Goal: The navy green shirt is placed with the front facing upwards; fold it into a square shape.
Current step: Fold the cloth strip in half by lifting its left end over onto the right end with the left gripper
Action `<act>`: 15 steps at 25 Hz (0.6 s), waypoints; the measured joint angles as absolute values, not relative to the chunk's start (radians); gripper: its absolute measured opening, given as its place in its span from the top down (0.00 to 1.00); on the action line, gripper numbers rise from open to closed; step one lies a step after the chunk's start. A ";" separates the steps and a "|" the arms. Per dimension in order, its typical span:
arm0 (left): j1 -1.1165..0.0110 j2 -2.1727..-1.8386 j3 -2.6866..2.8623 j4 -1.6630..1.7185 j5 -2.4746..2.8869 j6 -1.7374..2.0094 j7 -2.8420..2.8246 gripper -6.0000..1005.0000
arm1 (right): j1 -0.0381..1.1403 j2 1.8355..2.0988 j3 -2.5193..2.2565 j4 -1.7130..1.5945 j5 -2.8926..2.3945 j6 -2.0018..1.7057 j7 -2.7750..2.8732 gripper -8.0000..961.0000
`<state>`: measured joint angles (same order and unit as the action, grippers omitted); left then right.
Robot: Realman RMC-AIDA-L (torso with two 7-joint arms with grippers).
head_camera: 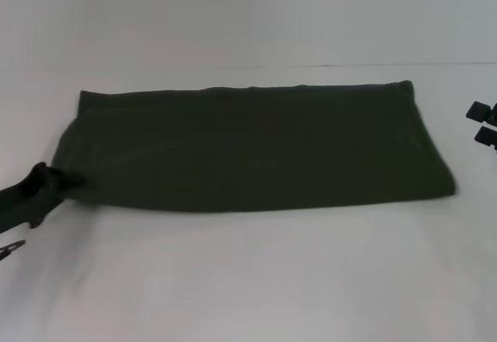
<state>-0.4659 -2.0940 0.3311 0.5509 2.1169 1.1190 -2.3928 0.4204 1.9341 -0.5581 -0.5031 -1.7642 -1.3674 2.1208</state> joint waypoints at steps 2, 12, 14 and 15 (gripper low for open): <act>-0.456 -2.093 0.329 0.559 2.117 1.102 -2.373 0.97 | 0.420 1.932 -0.558 -0.503 -1.764 -1.361 2.121 0.16; -0.404 -2.089 0.328 0.641 2.124 1.030 -2.356 0.97 | 0.417 1.924 -0.562 -0.503 -1.784 -1.356 2.121 0.16; -0.398 -2.088 0.328 0.651 2.124 1.011 -2.359 0.97 | 0.416 1.923 -0.559 -0.503 -1.791 -1.358 2.121 0.16; -0.396 -2.088 0.328 0.655 2.125 1.005 -2.360 0.97 | 0.414 1.923 -0.558 -0.503 -1.792 -1.357 2.121 0.16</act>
